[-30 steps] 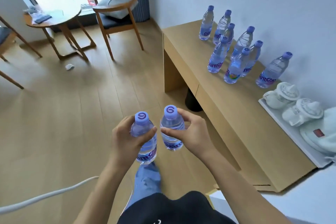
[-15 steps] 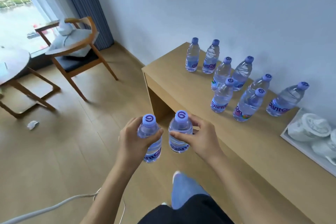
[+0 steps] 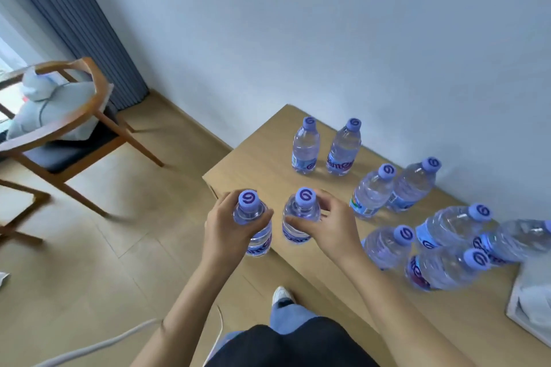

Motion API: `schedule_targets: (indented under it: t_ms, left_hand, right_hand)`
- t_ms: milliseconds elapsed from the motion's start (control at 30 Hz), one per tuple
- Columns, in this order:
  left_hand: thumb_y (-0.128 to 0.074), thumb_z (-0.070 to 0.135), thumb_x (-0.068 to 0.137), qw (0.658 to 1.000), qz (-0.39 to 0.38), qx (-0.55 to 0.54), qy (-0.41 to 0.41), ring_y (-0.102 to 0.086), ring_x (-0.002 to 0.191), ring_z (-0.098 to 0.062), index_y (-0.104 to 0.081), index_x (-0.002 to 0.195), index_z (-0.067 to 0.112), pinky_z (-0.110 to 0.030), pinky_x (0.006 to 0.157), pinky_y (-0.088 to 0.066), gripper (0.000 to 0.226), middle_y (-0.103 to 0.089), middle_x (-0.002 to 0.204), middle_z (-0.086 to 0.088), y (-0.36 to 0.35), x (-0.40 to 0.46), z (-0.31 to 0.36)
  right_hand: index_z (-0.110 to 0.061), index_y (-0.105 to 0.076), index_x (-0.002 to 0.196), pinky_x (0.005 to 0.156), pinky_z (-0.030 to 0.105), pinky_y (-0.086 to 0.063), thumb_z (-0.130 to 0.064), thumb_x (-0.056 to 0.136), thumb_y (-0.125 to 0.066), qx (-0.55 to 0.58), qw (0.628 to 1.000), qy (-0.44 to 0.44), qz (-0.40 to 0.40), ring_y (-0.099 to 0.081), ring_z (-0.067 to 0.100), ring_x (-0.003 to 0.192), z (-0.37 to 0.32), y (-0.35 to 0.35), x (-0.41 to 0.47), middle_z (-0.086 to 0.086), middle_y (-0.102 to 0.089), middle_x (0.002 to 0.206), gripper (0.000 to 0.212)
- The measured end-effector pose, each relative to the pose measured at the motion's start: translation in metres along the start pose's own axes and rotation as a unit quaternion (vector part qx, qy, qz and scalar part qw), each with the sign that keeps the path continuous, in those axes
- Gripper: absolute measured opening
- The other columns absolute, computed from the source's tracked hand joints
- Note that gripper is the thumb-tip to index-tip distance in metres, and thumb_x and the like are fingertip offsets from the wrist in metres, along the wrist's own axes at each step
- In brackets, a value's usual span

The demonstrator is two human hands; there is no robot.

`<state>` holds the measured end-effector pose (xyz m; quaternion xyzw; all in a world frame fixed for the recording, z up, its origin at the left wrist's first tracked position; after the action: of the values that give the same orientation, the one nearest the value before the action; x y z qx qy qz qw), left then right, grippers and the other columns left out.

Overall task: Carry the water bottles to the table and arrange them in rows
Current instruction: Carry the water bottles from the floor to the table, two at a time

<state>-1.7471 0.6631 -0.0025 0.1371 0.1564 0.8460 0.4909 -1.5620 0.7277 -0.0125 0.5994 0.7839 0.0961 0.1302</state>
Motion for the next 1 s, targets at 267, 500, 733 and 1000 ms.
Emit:
schedule_targets:
  t_ms: [267, 500, 733, 1000]
  left_hand:
    - [-0.088, 0.021, 0.067, 0.997, -0.080, -0.009, 0.008, -0.061, 0.081, 0.004, -0.062, 0.082, 0.042, -0.007, 0.068, -0.043, 0.036, -0.063, 0.090, 0.015, -0.047, 0.090, -0.012]
    - [-0.087, 0.011, 0.068, 0.989, -0.146, -0.006, 0.002, -0.059, 0.078, 0.003, -0.064, 0.087, 0.015, -0.008, 0.067, -0.042, 0.030, -0.062, 0.091, 0.001, -0.082, 0.131, -0.023]
    - [-0.085, 0.005, 0.071, 0.977, -0.212, -0.025, -0.001, -0.059, 0.079, 0.005, -0.064, 0.090, 0.014, -0.009, 0.070, -0.046, 0.030, -0.056, 0.095, 0.002, -0.099, 0.154, -0.026]
    - [-0.087, 0.007, 0.068, 0.969, -0.246, -0.015, 0.004, -0.060, 0.079, 0.003, -0.061, 0.086, 0.025, -0.009, 0.068, -0.046, 0.036, -0.056, 0.096, 0.005, -0.101, 0.165, -0.029]
  right_hand:
    - [-0.040, -0.065, 0.095, 0.079, 0.020, -0.051, -0.029, 0.062, -0.092, -0.023, 0.995, -0.056, 0.075, -0.064, -0.009, 0.087, 0.018, 0.010, 0.081, -0.021, -0.072, 0.088, 0.044]
    - [-0.043, -0.062, 0.088, 0.064, 0.003, -0.041, -0.023, 0.065, -0.090, -0.015, 0.981, -0.103, 0.161, -0.062, -0.015, 0.078, 0.039, 0.012, 0.100, -0.033, -0.069, 0.081, 0.041]
    - [-0.046, -0.061, 0.085, 0.067, 0.004, -0.043, -0.017, 0.064, -0.089, -0.012, 0.962, -0.129, 0.239, -0.063, -0.012, 0.079, 0.046, 0.007, 0.108, -0.033, -0.068, 0.083, 0.045]
    - [-0.037, -0.056, 0.099, 0.075, 0.003, -0.041, -0.014, 0.068, -0.089, 0.002, 0.951, -0.143, 0.276, -0.059, -0.014, 0.090, 0.051, 0.001, 0.105, -0.020, -0.067, 0.096, 0.051]
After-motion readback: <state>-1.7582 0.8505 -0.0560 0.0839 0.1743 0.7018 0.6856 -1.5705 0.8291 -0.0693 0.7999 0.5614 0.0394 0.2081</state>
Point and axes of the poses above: each hand's wrist, its own x-axis towards the middle knuckle, its own y-axis out of the back of the hand, z = x × y, the point moved 2 cm from there along x, towards the middle knuckle
